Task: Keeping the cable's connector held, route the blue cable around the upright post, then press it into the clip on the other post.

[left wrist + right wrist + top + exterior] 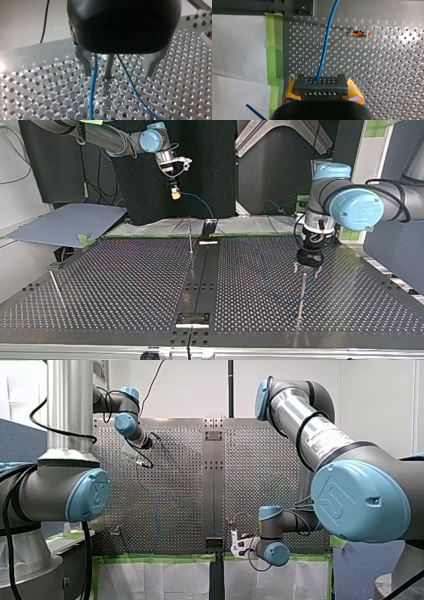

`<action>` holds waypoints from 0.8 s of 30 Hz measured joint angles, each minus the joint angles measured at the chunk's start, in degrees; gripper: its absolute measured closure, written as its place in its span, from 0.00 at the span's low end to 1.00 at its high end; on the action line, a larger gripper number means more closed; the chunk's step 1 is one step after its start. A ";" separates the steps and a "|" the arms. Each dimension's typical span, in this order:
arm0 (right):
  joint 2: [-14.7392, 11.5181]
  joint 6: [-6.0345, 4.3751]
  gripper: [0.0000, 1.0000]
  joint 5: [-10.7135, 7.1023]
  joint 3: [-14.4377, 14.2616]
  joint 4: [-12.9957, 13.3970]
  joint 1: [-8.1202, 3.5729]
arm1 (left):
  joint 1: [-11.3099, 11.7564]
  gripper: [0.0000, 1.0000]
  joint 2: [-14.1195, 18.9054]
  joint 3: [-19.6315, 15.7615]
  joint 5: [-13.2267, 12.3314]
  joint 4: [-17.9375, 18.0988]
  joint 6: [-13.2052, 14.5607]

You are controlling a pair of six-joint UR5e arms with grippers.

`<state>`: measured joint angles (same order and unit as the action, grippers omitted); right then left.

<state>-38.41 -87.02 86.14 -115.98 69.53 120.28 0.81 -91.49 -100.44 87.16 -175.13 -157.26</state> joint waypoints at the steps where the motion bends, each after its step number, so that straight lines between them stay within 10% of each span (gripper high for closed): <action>1: 0.00 0.04 1.00 0.00 0.00 0.00 0.00 | -0.07 0.02 0.18 0.00 0.00 -0.22 0.22; 24: 0.00 0.50 1.00 0.00 -0.01 -0.09 0.00 | -0.96 0.02 6.61 -7.00 1.77 -2.05 6.00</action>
<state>-38.41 -86.51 86.15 -115.99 69.44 120.28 -0.16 -84.88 -107.44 88.94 -177.19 -151.25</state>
